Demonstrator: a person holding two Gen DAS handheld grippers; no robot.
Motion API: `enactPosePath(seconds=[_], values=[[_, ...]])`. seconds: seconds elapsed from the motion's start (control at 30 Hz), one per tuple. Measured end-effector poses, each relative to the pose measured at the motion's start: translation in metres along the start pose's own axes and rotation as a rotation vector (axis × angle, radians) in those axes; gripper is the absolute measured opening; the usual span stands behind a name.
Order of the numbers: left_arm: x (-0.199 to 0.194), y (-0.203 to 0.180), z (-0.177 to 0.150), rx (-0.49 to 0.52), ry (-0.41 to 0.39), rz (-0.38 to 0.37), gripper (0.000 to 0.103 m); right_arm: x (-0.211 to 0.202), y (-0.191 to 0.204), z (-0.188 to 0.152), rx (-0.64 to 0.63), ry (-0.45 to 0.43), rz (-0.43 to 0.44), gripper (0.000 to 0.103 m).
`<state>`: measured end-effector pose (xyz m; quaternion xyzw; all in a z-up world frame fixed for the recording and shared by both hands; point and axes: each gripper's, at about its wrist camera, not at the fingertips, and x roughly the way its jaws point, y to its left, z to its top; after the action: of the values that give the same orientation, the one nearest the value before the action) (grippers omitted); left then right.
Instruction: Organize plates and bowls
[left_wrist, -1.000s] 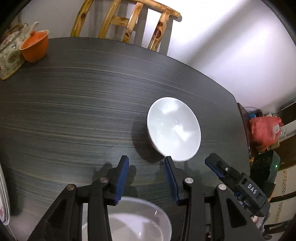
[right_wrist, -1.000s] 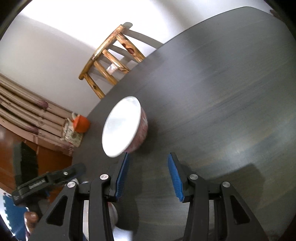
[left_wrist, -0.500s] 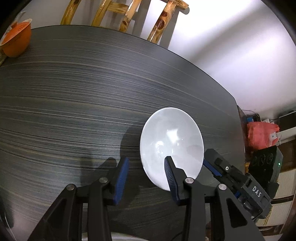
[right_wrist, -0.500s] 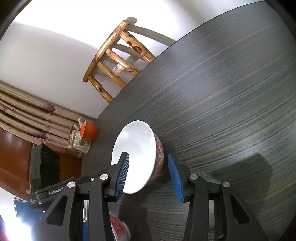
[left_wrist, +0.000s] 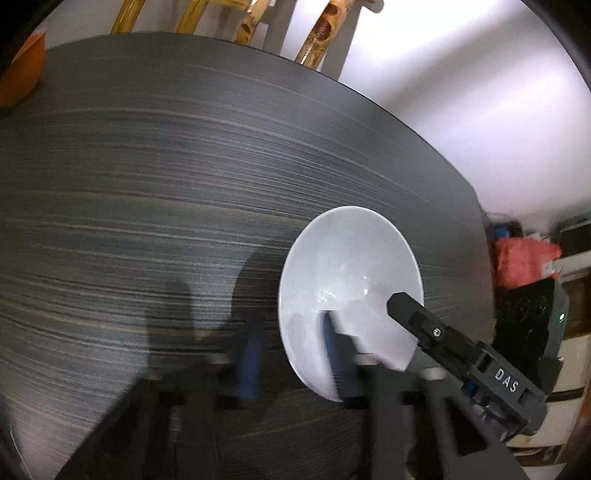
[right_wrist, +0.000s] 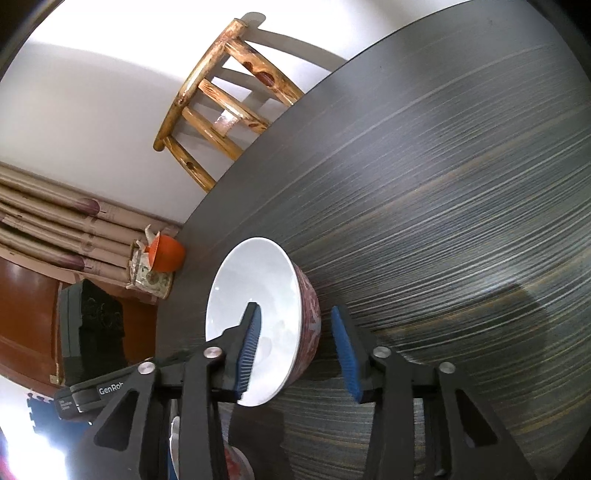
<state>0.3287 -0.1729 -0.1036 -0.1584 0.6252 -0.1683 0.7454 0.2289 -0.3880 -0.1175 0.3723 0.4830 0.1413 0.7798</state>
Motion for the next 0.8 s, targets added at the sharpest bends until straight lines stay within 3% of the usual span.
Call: enactPosePath(seconds=[0.03,0.1,0.23,0.47,0.8], values=[[0.001,-0.002,0.000,0.010,-0.007,0.016,0.011,0.001,0.000,0.000,-0.001,0.004,-0.004,0.030],[0.003,-0.002,0.001,0.005,-0.007,0.010,0.011,0.004,-0.001,0.000,0.003,0.015,-0.016,0.016],[-0.014,-0.005,-0.008,0.012,-0.025,-0.023,0.010,0.001,0.002,-0.003,-0.018,0.007,-0.052,0.016],[-0.070,-0.010,-0.045,0.048,-0.078,-0.052,0.010,-0.038,0.024,-0.019,-0.038,-0.032,0.000,0.016],[-0.132,0.028,-0.107,0.019,-0.111,-0.057,0.010,-0.069,0.060,-0.084,-0.047,0.021,0.080,0.016]])
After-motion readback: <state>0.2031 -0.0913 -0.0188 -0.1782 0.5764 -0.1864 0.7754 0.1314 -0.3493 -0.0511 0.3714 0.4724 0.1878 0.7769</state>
